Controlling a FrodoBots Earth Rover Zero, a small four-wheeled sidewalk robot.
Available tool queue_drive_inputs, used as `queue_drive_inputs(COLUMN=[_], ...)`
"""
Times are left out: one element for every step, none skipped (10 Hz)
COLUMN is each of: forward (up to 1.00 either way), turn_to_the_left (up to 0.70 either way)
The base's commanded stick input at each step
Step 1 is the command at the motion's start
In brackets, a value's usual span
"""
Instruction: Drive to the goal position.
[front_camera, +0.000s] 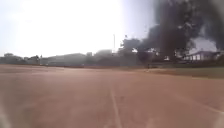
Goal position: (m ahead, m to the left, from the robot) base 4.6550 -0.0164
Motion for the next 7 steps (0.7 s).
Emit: queue_drive_inputs(forward=[0.70,0.70,0.70,0.70,0.70,0.70,0.70], turn_to_the_left=[0.00,0.00,0.00,0.00,0.00,0.00,0.00])
